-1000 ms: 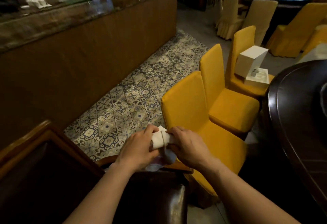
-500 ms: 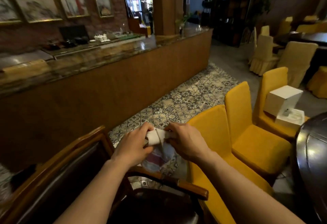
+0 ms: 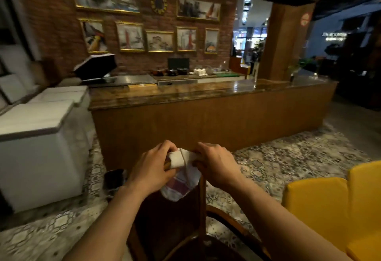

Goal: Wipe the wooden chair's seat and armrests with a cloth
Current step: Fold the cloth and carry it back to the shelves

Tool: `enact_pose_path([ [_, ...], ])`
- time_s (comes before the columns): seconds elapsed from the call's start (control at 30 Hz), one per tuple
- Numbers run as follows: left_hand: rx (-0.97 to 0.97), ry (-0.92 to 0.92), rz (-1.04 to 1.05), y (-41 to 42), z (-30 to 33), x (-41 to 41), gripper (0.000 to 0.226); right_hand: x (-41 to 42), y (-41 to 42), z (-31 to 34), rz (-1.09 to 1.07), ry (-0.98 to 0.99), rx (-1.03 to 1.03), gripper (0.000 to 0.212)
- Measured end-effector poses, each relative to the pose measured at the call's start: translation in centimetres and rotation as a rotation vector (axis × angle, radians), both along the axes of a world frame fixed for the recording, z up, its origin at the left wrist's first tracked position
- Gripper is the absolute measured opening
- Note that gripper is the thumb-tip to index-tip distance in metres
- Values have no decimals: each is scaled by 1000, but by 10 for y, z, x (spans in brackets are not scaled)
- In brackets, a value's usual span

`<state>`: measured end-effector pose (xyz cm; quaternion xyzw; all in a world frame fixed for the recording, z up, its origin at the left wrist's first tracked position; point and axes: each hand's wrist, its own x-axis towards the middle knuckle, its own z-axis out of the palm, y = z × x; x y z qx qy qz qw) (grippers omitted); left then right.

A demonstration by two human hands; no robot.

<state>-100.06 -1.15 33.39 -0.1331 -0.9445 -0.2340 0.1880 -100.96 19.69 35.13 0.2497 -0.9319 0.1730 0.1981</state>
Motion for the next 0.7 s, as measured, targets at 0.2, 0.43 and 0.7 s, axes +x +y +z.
enact_pose_path([
  [0.2,-3,19,300,-107,20,100,46,31,-123,20,327,0,-6,24],
  [0.43,-31,18,732,-165,43,254,44,107,-236,29,746,15,-35,32],
  [0.7,-72,-92,1154,-152,44,460,44,264,-304,24,1222,-92,-3,28],
])
